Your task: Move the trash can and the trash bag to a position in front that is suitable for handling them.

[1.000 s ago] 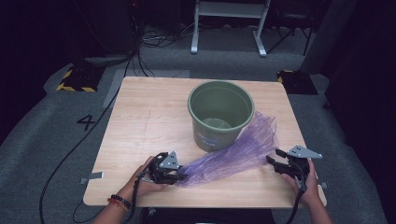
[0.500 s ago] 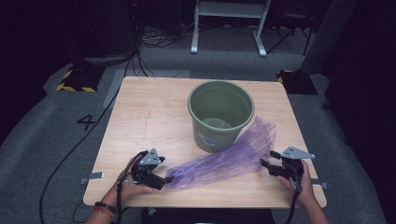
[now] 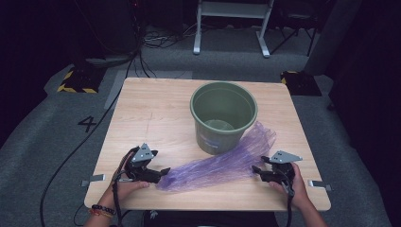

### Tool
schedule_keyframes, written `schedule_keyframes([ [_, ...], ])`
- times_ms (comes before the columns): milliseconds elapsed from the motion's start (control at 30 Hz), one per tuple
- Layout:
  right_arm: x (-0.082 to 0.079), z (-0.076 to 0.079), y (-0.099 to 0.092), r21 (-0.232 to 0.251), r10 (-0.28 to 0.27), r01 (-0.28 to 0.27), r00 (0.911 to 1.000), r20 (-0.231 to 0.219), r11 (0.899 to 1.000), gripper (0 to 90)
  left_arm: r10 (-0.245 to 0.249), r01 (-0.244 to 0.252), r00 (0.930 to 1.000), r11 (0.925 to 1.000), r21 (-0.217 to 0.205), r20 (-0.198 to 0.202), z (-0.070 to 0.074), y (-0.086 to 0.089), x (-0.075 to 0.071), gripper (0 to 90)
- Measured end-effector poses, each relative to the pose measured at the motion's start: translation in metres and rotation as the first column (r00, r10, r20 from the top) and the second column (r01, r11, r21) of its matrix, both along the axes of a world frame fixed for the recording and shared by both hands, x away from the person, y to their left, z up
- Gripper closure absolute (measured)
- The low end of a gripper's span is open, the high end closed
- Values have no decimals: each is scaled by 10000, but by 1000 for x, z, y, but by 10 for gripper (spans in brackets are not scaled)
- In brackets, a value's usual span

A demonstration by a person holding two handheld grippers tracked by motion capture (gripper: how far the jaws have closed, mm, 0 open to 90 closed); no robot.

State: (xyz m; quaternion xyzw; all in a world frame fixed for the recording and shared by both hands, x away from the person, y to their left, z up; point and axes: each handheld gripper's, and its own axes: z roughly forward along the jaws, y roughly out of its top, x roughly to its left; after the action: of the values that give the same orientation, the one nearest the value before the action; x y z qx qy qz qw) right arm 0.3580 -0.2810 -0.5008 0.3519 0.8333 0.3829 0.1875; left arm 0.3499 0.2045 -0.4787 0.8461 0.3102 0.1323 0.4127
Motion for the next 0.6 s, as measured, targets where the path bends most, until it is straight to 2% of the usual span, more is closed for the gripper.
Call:
schedule_keyframes([
  [33, 0, 0, 3, -60, 99, -99, 10000, -7, 9999, 402, 70, -70, 10000, 9998, 189, -48, -2, 1, 2, 170],
  [233, -3, 0, 13, -211, 466, -466, 9989, -1, 9987, 390, 340, -322, 9990, 9977, 600, -282, -12, 5, 8, 184],
  [400, -8, 3, 10, 42, 742, -742, 9972, 42, 9972, 357, 465, -432, 9979, 9964, 723, -443, -18, 7, 10, 190],
  [600, -20, 16, 2, 383, 1236, -1251, 9916, 391, 9914, 316, 601, -551, 9963, 9952, 804, -613, -23, 10, 13, 190],
])
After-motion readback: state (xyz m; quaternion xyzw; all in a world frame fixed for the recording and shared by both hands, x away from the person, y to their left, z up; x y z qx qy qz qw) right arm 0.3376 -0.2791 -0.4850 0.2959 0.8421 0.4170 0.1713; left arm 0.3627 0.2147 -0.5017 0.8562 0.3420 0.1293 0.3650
